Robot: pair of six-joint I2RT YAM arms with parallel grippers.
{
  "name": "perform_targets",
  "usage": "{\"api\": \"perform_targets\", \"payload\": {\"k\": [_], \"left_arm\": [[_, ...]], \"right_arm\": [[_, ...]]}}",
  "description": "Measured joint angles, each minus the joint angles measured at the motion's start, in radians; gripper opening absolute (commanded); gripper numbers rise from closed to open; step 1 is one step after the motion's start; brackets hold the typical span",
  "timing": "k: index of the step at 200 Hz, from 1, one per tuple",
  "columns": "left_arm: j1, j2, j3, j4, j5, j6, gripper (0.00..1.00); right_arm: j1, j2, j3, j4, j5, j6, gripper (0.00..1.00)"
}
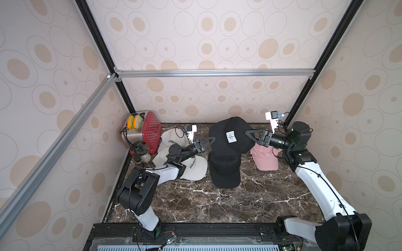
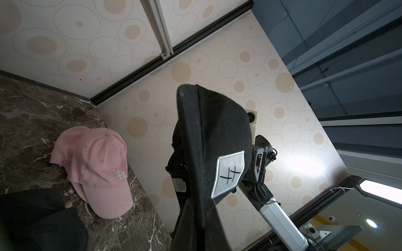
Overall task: Stack the baseball caps by color
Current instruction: Place the baseball cap on the baseball cap.
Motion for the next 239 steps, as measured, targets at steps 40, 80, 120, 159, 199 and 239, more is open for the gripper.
{"api": "perform_targets", "payload": {"k": [40,80,120,159,199,239], "left_arm": [[0.0,0.0,0.0,0.002,0.0,0.0,0.0],[0.0,0.0,0.0,0.003,0.001,0.0,0.0],[0.0,0.002,0.0,0.003,0.001,0.0,0.0],[0.0,0.04,0.008,0.012,-0.004,0.0,0.42],[0.01,0.117,0.037,-0.001,0.009,0.019,0.88],[0.095,0.091,0.023,-0.089,0.016,0.131,0.99]], "right_arm": [[0.001,0.01,-0.006,0.005,-0.007,-0.002,0.19],[0.001,0.01,-0.011,0.009,-0.007,-0.002,0.01],[0.001,0.009,-0.012,0.016,-0.009,-0.003,0.0],[0.003,0.005,-0.014,0.003,-0.015,-0.027,0.0],[0.007,-0.018,-0.014,-0.089,-0.012,-0.134,0.0],[0.021,-0.042,0.01,-0.321,0.092,-0.339,0.0]]}}
